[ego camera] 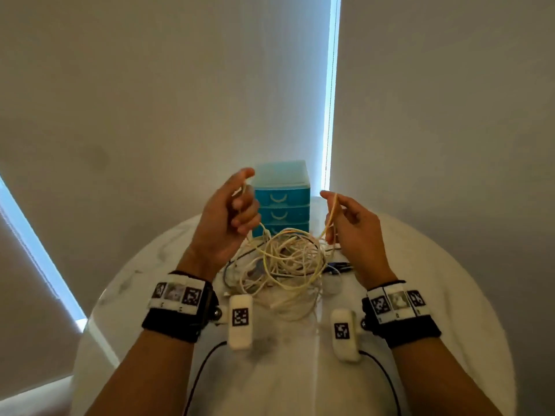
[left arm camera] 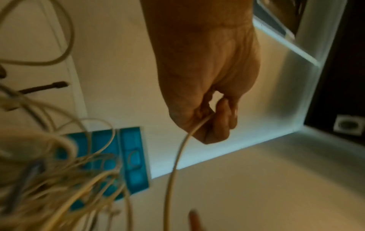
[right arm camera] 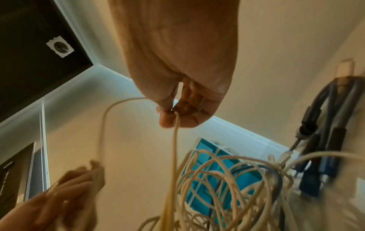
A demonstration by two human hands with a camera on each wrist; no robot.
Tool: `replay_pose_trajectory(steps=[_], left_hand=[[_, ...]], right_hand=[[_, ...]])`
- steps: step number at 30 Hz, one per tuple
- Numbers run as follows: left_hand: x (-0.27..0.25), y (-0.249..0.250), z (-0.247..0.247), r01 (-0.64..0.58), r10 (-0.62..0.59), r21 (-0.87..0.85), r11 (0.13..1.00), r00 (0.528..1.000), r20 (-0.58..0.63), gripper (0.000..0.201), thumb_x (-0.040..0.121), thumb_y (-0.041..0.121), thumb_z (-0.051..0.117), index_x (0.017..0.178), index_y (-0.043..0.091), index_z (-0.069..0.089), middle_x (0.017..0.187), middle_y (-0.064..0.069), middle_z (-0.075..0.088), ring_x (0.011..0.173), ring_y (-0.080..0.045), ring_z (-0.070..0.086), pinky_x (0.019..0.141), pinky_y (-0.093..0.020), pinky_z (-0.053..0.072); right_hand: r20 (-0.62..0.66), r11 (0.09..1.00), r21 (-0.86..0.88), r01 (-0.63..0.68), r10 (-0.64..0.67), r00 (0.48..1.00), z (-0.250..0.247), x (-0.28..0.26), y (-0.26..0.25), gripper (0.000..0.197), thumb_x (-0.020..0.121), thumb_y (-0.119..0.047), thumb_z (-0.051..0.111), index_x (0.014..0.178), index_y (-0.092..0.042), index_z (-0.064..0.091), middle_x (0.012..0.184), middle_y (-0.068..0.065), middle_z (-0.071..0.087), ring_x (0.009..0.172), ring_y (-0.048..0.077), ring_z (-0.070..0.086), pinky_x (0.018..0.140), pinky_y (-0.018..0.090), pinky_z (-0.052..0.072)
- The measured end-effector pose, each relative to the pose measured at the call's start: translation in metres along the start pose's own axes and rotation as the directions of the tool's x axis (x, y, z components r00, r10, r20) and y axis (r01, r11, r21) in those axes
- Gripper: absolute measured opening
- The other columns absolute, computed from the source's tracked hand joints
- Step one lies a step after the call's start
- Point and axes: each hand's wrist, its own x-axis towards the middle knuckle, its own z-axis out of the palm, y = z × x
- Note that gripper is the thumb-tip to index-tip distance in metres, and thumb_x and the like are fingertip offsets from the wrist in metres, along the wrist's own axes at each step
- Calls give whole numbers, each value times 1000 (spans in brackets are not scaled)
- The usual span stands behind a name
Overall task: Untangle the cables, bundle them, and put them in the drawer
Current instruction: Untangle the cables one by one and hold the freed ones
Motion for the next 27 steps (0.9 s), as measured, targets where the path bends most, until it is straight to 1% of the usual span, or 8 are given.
replay_pose_trajectory(steps=[2,6,9,13,16,20,24,27], left_hand=[[-3,-26,12,126,-159,346,930,985,67,25,110,33,54,121,15,66,62,9,34,46,-5,28,43,-20,26],[-15,-58,16,179,-354,795,579,934,48,45,101,63,60,120,23,69,60,15,52,52,-6,45,52,-25,38],[-18,-60,6,153,-390,865,478,919,53,54,84,94,47,85,44,67,62,3,48,59,-24,48,59,-40,49],[-24,-56,7,31,-244,812,583,960,138,47,98,76,45,79,41,71,62,21,60,55,2,53,60,-15,44],[-22,-54,-2,-114,56,694,711,993,105,34,109,41,58,87,17,72,62,12,60,52,-4,52,56,-16,41],[-8,-31,-28,-188,239,260,947,954,-180,36,114,41,47,91,19,62,62,1,31,46,-10,20,43,-24,18],[-9,-5,-58,-308,306,46,950,900,-309,35,114,51,41,104,26,63,67,4,34,49,-9,20,45,-26,15],[-10,-2,-77,-306,288,9,952,884,-368,34,112,54,43,114,29,66,68,6,37,51,-8,22,47,-28,15]], right_hand=[[9,998,-60,-11,11,1000,3,-1,5,25,108,-36,63,128,-33,77,72,-5,64,59,10,55,58,25,52],[79,973,-229,12,7,997,14,-5,22,24,105,-40,66,127,-42,78,111,-12,80,101,10,74,97,41,62],[58,978,-207,-42,55,997,16,-2,22,36,109,-20,55,137,-36,73,92,-14,70,80,0,66,77,27,54],[122,986,-159,-51,71,990,19,-4,20,39,110,-19,53,140,-38,70,91,-12,63,76,-2,61,75,24,49],[149,992,-125,-26,45,988,24,-7,17,38,108,-21,61,141,-38,68,91,-16,63,71,-1,59,67,22,50],[266,995,-89,-47,70,962,28,-16,12,22,100,-14,75,121,-21,74,82,-3,71,67,12,63,64,29,53],[502,967,-251,-47,171,848,34,-24,15,8,96,-17,79,103,-20,81,101,3,82,94,20,78,87,35,64],[455,919,-389,61,134,880,24,-18,11,7,96,-26,80,103,-26,82,100,-6,82,93,13,76,84,30,61]])
